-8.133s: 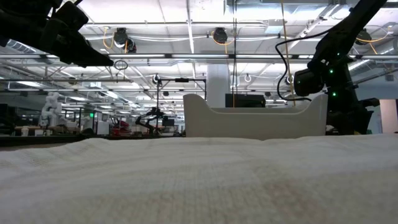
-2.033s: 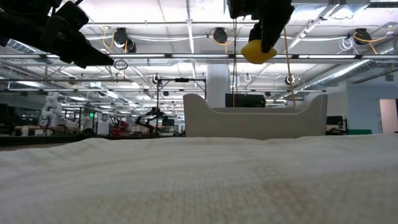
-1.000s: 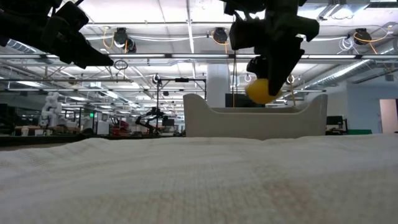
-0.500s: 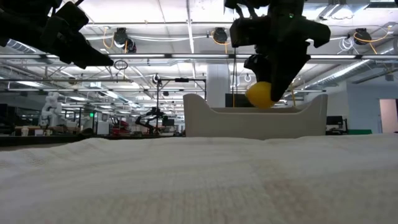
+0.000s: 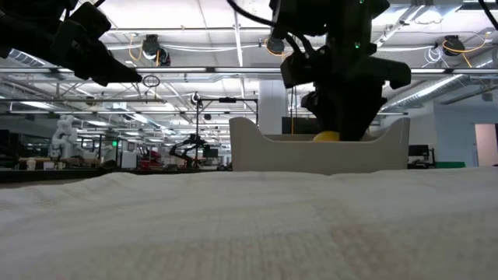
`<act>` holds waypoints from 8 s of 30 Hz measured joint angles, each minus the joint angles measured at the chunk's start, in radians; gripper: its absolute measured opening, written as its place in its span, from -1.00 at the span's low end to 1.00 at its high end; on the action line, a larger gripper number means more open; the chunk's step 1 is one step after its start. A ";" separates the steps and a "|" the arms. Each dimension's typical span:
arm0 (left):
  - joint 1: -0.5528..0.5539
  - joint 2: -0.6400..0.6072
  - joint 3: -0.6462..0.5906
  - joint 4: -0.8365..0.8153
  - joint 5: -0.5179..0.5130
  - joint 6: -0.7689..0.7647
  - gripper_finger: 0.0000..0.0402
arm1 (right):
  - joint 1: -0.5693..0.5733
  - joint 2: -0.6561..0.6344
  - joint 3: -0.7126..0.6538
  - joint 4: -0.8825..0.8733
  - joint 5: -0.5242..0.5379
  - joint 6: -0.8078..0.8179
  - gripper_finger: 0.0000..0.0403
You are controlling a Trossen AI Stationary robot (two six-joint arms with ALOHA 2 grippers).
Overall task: Pick and placing Produce into tupperware
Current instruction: Put the lemon into the gray bin, then adjust the gray bin
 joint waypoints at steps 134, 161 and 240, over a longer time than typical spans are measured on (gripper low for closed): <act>0.000 0.000 0.000 -0.021 0.025 -0.008 -0.89 | 0.066 -0.003 0.088 0.021 0.207 0.114 -0.94; 0.000 0.000 0.000 -0.028 0.023 -0.011 -0.89 | 0.001 -0.064 0.088 -0.023 0.341 0.160 -1.00; 0.000 0.000 0.000 -0.028 0.022 -0.029 -0.89 | -0.097 -0.070 0.001 -0.147 0.214 0.286 -1.00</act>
